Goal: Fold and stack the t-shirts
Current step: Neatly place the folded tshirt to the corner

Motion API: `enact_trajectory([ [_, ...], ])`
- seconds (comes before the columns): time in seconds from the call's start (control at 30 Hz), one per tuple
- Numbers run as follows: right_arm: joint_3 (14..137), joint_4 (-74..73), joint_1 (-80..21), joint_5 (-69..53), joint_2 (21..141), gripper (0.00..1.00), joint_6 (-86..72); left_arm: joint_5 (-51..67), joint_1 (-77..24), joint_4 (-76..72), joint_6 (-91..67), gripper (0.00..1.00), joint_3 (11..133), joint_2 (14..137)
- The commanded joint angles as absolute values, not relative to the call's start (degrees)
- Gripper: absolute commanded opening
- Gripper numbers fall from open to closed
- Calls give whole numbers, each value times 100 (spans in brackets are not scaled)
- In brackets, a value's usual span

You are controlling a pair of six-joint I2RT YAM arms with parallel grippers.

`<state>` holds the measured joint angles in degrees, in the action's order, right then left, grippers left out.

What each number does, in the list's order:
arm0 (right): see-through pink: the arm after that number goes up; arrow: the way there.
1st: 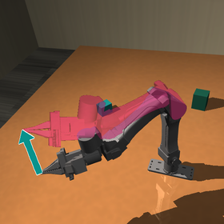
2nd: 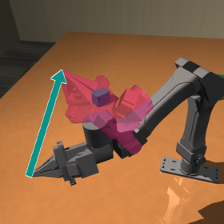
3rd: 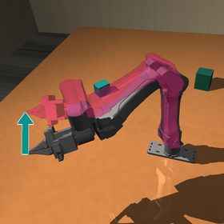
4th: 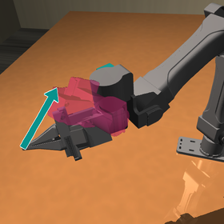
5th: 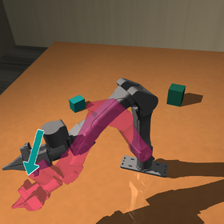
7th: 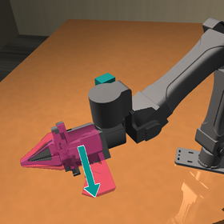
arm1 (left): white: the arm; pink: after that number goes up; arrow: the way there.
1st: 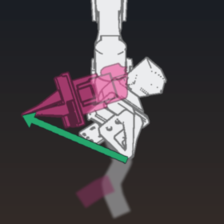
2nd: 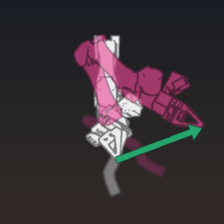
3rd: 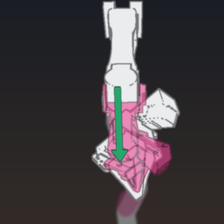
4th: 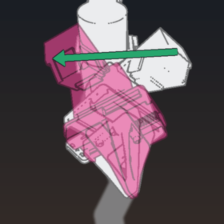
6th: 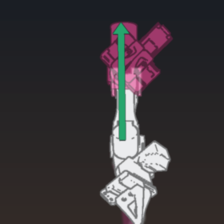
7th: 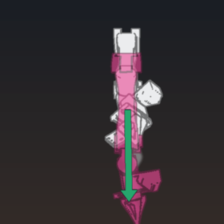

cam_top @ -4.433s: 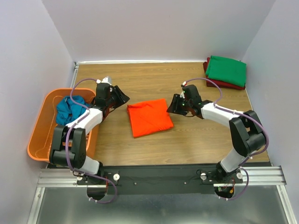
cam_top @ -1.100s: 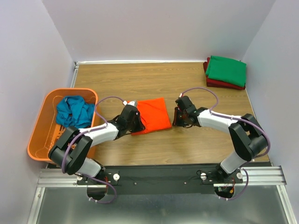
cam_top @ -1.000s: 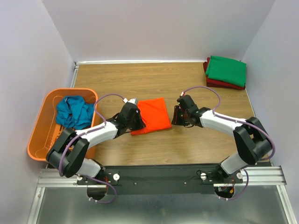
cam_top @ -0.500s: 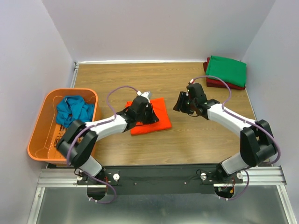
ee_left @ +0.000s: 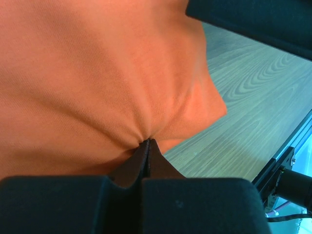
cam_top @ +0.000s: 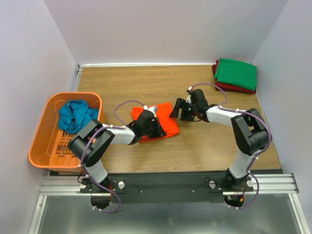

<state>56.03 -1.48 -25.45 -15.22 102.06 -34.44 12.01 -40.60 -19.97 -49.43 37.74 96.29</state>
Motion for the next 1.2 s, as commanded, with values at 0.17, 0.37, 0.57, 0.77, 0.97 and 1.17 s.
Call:
enact_trajectory([
  [0.17,5590,510,-2776,-1978,10871,85,-3418,1107,-4131,-1275,-4737,0,3639,9853],
  [0.37,5572,457,-3093,-1486,11074,75,-3630,1116,-4131,-1248,-4693,0,3691,9809],
  [0.57,5880,317,-3313,-1100,11548,43,-3665,1134,-4140,-1143,-4649,0,3744,9659],
  [0.77,6161,-386,-3349,147,11426,1,-3403,959,-4131,-660,-4431,0,4016,9238],
  [0.97,6484,-702,-3349,1106,11162,1,-2726,308,-3947,806,-4044,0,4956,8122],
  [1.17,7013,-1107,-3296,1713,11127,1,-2295,167,-3367,1590,-3446,0,5765,7340],
])
